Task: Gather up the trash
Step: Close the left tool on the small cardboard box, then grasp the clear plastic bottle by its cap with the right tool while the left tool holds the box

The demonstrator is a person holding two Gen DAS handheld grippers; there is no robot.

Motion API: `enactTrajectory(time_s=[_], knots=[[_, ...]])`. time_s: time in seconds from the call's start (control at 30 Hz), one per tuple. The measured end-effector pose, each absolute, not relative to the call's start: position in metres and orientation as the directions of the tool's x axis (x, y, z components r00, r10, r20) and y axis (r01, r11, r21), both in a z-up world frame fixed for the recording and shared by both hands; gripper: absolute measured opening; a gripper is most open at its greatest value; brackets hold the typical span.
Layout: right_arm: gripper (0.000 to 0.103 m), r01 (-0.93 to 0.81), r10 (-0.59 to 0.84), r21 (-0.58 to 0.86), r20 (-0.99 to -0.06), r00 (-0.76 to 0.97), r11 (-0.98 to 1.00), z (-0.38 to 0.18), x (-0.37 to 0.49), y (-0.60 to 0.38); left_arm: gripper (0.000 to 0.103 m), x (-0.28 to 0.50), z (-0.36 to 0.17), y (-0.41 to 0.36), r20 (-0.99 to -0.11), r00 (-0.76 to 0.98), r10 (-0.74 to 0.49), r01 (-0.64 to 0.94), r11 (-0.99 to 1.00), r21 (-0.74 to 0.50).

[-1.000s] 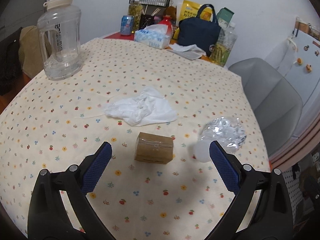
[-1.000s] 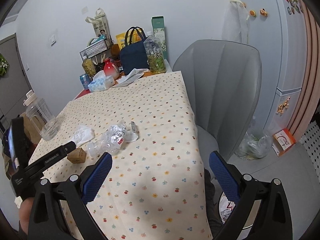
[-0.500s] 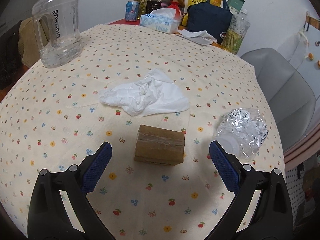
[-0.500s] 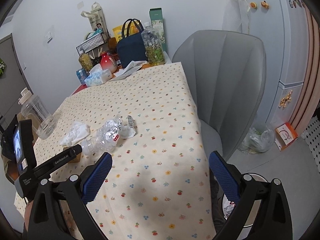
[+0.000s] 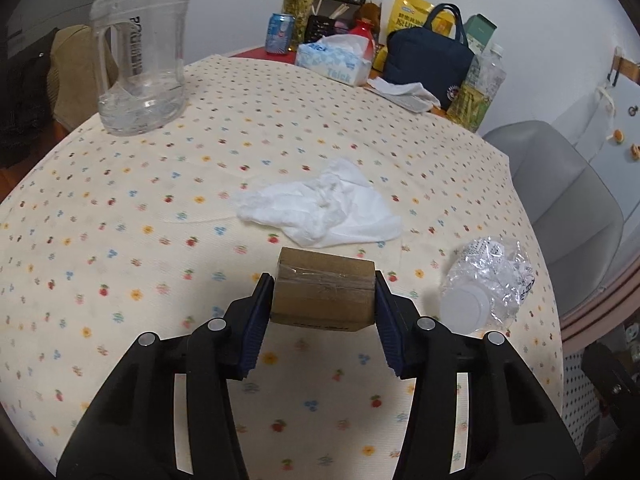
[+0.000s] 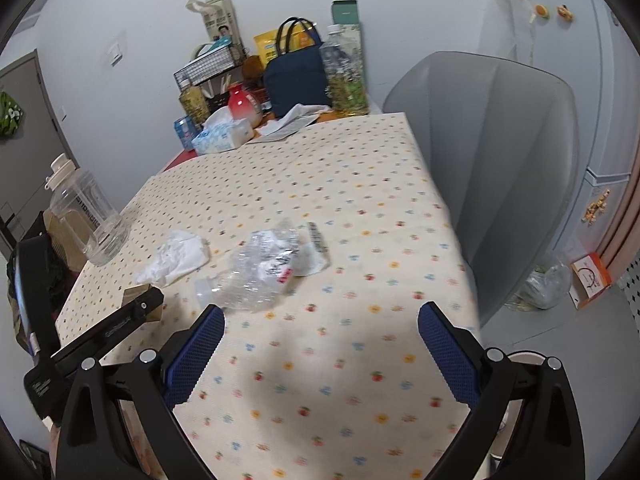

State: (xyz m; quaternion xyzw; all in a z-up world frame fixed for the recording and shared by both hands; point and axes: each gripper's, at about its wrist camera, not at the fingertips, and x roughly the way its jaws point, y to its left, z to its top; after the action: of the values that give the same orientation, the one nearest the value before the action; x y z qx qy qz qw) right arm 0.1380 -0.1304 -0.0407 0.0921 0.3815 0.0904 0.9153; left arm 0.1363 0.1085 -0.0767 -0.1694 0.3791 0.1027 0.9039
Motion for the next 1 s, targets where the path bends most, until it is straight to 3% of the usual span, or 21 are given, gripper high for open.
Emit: enactTrajectory(time_s=[0.63,1.0], knots=[[0.095,-0.108,0.178,0.142,-0.739,0.650,0.984,-0.056,0.191,-0.046,0.049,0.115,-0.080,0.179,-0.705,0.700,0.110,-0.406,0.874,-0.266],[0.095,-0.093,0.147,0.114,-0.778,0.611,0.989,-0.076,0.189,-0.053,0.049,0.118,-0.084,0.172,-0.705,0.704,0.082,-0.383,0.881,-0.279]])
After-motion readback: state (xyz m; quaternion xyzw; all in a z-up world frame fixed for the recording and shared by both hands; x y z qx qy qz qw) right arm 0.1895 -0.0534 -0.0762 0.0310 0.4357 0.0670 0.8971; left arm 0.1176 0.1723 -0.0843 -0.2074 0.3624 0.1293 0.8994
